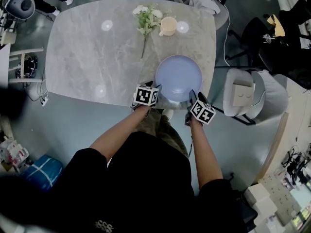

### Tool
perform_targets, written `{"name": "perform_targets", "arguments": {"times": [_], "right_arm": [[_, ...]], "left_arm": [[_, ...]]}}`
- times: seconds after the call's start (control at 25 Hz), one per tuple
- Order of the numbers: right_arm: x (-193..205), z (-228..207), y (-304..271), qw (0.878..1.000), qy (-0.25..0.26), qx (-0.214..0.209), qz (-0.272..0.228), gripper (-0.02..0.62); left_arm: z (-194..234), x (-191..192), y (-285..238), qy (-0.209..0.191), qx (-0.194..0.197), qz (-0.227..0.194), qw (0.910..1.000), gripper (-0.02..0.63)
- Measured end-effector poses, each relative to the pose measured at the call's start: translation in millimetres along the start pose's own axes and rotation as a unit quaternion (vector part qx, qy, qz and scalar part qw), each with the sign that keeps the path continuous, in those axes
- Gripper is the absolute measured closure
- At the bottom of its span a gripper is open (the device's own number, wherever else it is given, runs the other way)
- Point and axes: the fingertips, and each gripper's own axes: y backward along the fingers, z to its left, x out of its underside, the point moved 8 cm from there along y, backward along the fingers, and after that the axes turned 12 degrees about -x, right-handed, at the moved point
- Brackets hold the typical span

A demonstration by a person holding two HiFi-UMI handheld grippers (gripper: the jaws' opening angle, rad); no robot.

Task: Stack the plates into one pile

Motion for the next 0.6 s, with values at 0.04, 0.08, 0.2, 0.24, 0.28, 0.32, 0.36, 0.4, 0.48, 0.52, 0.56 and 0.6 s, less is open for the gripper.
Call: {"name": "perform_targets", "arguments": {"times": [0.04, 0.08, 0.2, 0.24, 0.28, 0.32, 0.36, 0.4, 0.48, 0.52, 0.56, 0.6], "right_arm": [[-0.4, 2.3, 2.0, 1.000, 0.000, -0.005, -0.002, 0.410], [-1.2, 5.1, 5.2, 1.000, 0.001, -0.011, -0.007, 0.410], [-6.4, 14.0, 21.3, 0.999, -0.005, -0.045, -0.025, 0.411], [-8.6, 17.0, 28.2, 0.998, -0.009, -0.061, -0.031, 0.410], [-11.1, 20.5, 36.3, 0.996, -0.011, -0.074, -0.037, 0.407], [-13.7, 24.4, 45.4, 0.995, -0.010, -0.087, -0.043, 0.407], [-15.9, 28.8, 55.3, 0.994, -0.007, -0.098, -0.050, 0.407], [-17.7, 33.6, 66.1, 0.992, -0.003, -0.109, -0.056, 0.407], [-19.2, 43.4, 89.6, 0.989, 0.011, -0.130, -0.066, 0.407], [-18.8, 48.7, 101.4, 0.987, 0.018, -0.141, -0.070, 0.407], [-17.7, 54.2, 112.8, 0.985, 0.023, -0.152, -0.073, 0.407], [-16.1, 59.8, 123.6, 0.983, 0.027, -0.164, -0.074, 0.408]], "left_arm": [[0.7, 1.0, 1.5, 0.003, -0.001, -0.004, 1.0000, 0.405], [0.7, 1.7, 4.3, 0.007, -0.001, -0.009, 0.9999, 0.405], [-3.6, -0.2, 21.7, 0.011, 0.001, -0.032, 0.9994, 0.405], [-5.9, -1.6, 29.9, 0.012, 0.003, -0.042, 0.9990, 0.405], [-8.4, -2.6, 39.1, 0.014, 0.006, -0.053, 0.9985, 0.405], [-10.9, -3.1, 49.0, 0.017, 0.009, -0.065, 0.9977, 0.405], [-13.5, -2.8, 59.9, 0.021, 0.013, -0.076, 0.9968, 0.405], [-16.5, -1.4, 71.7, 0.026, 0.016, -0.088, 0.9956, 0.405], [-24.1, 5.9, 97.7, 0.040, 0.021, -0.112, 0.9927, 0.405], [-28.8, 11.5, 111.5, 0.048, 0.025, -0.125, 0.9907, 0.405], [-33.9, 17.6, 126.0, 0.057, 0.029, -0.139, 0.9882, 0.408], [-39.5, 23.9, 140.9, 0.065, 0.034, -0.154, 0.9853, 0.418]]}}
